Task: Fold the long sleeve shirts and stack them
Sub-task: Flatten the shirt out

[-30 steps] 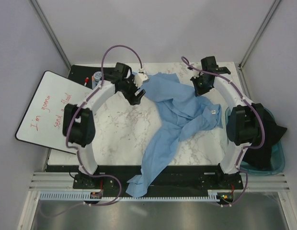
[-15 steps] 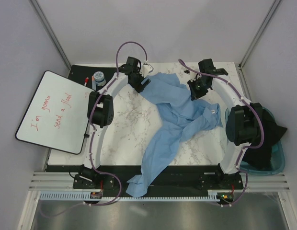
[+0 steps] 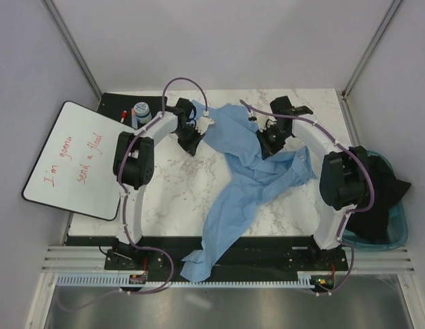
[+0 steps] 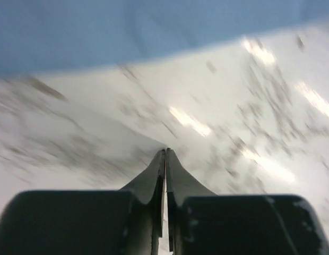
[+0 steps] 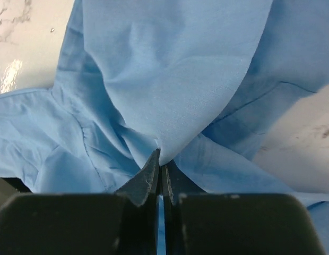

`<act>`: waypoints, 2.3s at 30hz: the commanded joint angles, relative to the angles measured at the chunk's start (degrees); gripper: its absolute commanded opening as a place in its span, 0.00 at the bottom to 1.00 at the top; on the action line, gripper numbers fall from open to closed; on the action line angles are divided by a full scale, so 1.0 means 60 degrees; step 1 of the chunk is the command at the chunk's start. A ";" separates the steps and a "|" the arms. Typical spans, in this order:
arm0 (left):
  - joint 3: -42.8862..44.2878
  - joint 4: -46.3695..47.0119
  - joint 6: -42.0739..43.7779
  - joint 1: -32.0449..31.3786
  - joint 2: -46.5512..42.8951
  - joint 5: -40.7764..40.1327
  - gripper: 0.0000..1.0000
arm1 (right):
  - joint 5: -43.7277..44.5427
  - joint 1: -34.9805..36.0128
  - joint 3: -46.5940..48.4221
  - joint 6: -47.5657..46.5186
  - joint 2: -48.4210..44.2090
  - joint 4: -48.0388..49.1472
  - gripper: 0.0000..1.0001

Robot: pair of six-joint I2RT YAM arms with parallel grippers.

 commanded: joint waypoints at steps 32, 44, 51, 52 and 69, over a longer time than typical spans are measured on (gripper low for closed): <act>0.1943 -0.0644 -0.3284 -0.0340 0.2008 -0.3390 0.13 | -0.0616 0.0285 -0.0385 -0.0536 -0.0632 -0.0421 0.08; -0.6573 0.0965 -0.3488 -0.0238 -0.5249 -0.1852 0.02 | -0.0823 0.0945 -0.0898 -0.1048 -0.1158 -0.0714 0.09; -0.7617 0.1728 -0.3342 0.0011 -0.7163 -0.2233 0.02 | 0.0525 0.0725 -0.1411 -0.1576 -0.1277 -0.0685 0.18; -0.7617 0.1817 -0.3327 0.0011 -0.7223 -0.2175 0.02 | 0.0569 0.0667 -0.1338 -0.1532 -0.1262 -0.0642 0.19; -0.6138 0.1979 -0.3034 -0.0004 -0.7180 -0.1515 0.02 | -0.0310 0.0711 0.0653 -0.0609 0.0055 0.0267 0.69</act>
